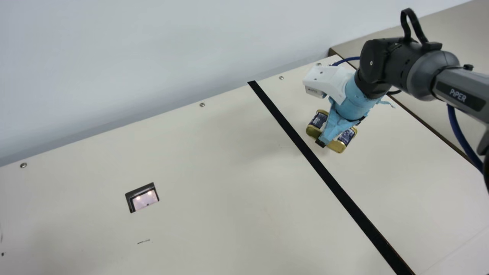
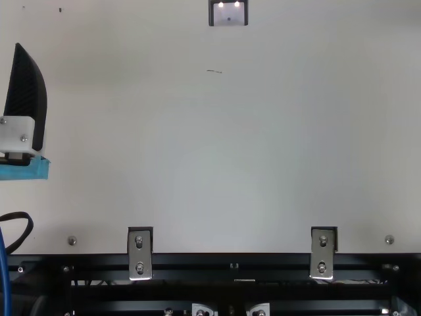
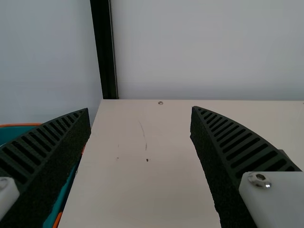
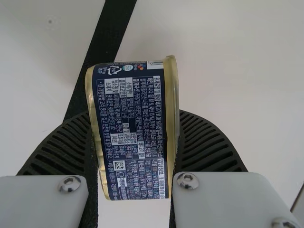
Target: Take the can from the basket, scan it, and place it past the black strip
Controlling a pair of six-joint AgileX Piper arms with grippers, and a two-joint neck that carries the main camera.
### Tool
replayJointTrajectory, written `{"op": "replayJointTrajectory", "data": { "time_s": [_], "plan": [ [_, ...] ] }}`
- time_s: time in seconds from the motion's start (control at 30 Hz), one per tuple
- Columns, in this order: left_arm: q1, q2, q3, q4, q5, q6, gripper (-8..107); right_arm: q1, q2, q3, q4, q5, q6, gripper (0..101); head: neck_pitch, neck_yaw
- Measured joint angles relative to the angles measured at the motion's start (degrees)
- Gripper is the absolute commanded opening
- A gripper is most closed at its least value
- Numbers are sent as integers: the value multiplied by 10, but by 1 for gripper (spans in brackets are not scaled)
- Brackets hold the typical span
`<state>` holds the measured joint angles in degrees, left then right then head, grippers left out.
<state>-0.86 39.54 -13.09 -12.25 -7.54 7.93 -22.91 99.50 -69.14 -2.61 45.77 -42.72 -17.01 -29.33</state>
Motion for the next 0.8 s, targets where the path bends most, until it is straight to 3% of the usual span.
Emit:
{"op": "replayJointTrajectory", "data": {
  "time_s": [0.47, 0.5, 0.8],
  "plan": [
    [0, 0, 0, 0, 0, 0, 90, -28, 24, 39, -28, -57, 37, 0, 0, 0],
    [0, 0, 0, 0, 0, 0, 90, -31, 24, 40, -30, -58, 40, 101, 0, 0],
    [0, 0, 0, -1, 0, 0, 90, -38, 27, 34, -37, -73, 47, 101, 3, 0]
  ]
}}
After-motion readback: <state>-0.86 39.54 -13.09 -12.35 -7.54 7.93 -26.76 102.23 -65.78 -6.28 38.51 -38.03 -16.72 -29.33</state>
